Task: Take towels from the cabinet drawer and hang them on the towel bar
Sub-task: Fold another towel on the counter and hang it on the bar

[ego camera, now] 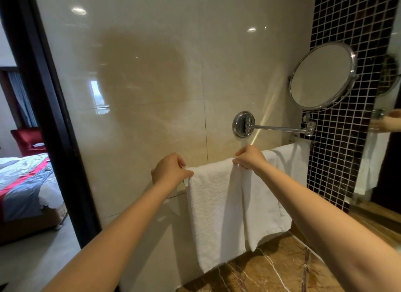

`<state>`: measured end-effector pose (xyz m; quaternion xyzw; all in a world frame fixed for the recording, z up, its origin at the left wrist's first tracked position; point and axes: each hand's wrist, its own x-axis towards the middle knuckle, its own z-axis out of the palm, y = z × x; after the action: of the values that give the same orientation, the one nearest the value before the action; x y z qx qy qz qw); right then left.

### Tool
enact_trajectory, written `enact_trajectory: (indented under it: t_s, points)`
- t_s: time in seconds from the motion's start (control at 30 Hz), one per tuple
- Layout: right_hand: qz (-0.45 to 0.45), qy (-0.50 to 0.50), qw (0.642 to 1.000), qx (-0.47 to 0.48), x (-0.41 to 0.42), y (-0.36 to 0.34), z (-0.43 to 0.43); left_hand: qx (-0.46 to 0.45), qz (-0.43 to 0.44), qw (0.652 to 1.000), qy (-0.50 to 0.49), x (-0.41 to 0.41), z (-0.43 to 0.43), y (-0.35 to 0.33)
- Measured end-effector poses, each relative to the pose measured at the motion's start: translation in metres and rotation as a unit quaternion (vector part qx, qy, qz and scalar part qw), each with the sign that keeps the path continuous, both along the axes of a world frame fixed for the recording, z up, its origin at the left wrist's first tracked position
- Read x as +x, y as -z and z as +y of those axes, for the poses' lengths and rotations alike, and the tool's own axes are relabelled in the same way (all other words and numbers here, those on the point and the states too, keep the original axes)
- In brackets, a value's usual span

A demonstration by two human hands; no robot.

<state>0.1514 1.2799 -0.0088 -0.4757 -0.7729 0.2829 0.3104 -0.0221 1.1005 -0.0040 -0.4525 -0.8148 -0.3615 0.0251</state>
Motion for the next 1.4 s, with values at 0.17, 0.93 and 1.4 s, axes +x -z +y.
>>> enact_trajectory:
  t_s: [0.17, 0.93, 1.4]
  points:
    - [-0.068, -0.06, 0.992, 0.083, 0.002, 0.0, -0.001, 0.001, 0.068, 0.995, 0.076, -0.004, 0.004, 0.002]
    - [0.118, 0.011, 0.993, 0.017, 0.014, 0.095, -0.03, 0.186, 0.077, 0.973, 0.11, 0.04, -0.027, 0.086]
    - [0.242, -0.109, 0.95, -0.163, 0.007, 0.102, -0.023, 0.14, -0.168, 0.974, 0.052, 0.013, 0.002, 0.107]
